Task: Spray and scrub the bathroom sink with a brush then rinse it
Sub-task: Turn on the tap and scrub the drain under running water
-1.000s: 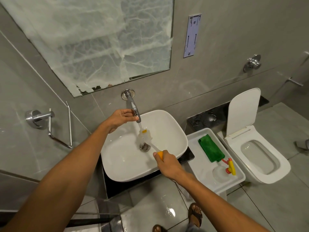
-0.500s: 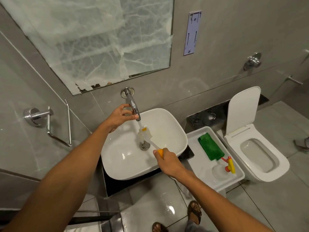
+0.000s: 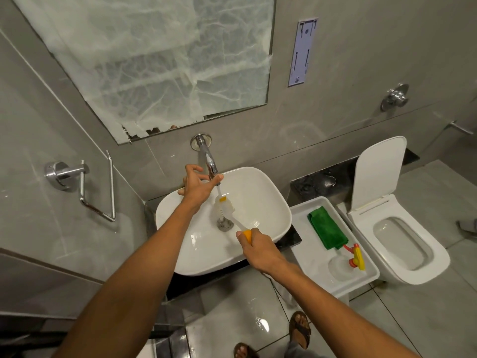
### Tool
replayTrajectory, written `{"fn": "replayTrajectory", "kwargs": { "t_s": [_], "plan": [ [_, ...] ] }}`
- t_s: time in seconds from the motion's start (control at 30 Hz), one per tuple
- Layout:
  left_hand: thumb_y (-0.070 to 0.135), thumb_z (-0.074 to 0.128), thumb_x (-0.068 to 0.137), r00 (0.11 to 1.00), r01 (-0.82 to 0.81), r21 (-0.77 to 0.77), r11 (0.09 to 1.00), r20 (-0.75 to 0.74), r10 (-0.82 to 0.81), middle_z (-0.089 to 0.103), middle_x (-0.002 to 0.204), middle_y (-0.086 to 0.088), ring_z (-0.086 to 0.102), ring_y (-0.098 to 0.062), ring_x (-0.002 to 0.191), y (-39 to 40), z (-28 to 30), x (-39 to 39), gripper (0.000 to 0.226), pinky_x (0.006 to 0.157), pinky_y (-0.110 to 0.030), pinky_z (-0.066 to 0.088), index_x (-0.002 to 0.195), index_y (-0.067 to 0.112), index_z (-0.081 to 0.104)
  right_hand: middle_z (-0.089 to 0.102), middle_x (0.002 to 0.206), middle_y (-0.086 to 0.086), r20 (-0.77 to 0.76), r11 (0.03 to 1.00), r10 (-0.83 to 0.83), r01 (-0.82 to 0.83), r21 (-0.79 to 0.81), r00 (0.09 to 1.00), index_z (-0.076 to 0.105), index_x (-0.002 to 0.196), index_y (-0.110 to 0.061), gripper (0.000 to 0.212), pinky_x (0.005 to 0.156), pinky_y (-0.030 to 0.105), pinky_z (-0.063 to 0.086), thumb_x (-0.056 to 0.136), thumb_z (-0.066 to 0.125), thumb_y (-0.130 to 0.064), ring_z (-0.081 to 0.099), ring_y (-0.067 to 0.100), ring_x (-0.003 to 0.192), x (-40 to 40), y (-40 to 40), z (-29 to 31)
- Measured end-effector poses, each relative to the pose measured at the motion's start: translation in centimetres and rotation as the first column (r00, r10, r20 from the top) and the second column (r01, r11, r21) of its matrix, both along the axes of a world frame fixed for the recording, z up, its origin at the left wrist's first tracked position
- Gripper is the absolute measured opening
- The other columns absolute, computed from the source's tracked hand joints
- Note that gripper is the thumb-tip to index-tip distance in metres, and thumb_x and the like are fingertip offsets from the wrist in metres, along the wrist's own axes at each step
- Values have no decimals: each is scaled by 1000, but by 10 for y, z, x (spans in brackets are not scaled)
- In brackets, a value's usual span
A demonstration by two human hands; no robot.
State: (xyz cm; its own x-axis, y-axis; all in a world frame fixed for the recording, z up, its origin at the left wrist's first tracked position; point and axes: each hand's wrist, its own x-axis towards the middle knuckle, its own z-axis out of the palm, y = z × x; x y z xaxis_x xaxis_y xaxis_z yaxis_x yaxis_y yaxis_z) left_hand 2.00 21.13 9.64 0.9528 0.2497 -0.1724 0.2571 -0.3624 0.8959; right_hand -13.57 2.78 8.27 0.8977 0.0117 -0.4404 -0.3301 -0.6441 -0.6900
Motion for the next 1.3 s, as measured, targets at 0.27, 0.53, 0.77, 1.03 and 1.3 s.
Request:
{"fn": "replayTrajectory", "kwargs": {
  "t_s": [0.27,0.53,0.77,1.03,1.3],
  "plan": [
    [34,83,93,970,-211,342,916,188,153,54,110,-3,54,-34,127,-38,-2,-8,53,105,-49,31,123,8,49,67,117,17,7,1000,-7,7,3,1000,57,121,-4,55,78,32,43,107,41,-55,59,26,92,6,2,0],
    [66,79,88,986,-143,253,957,122,115,71,117,-12,61,-31,122,-28,-13,-24,86,112,-52,36,143,14,39,66,111,11,-7,997,-26,26,66,1000,58,120,-7,55,78,32,46,105,44,-58,63,26,95,5,-19,-9],
    [82,55,93,988,-108,163,981,-90,123,70,120,-7,68,-36,122,-64,-58,-59,80,109,-50,52,143,21,44,64,78,-6,39,943,-258,243,227,965,62,97,-24,42,67,30,52,99,50,-65,62,12,69,-2,-92,-31],
    [71,66,96,911,374,455,808,-19,-412,39,174,-9,38,-33,160,-163,-90,-54,95,130,-52,31,168,16,36,63,68,-6,27,910,-408,403,101,913,56,84,-28,37,65,26,48,104,48,-58,60,4,60,-20,-213,-71],
    [75,39,106,794,504,658,560,-98,-600,-11,186,-6,-8,-26,173,-215,-155,-56,97,140,-50,5,177,15,9,68,77,3,-190,919,-393,393,-41,900,57,90,-15,41,62,26,45,105,49,-53,65,15,71,-19,-252,-164]
  ]
}}
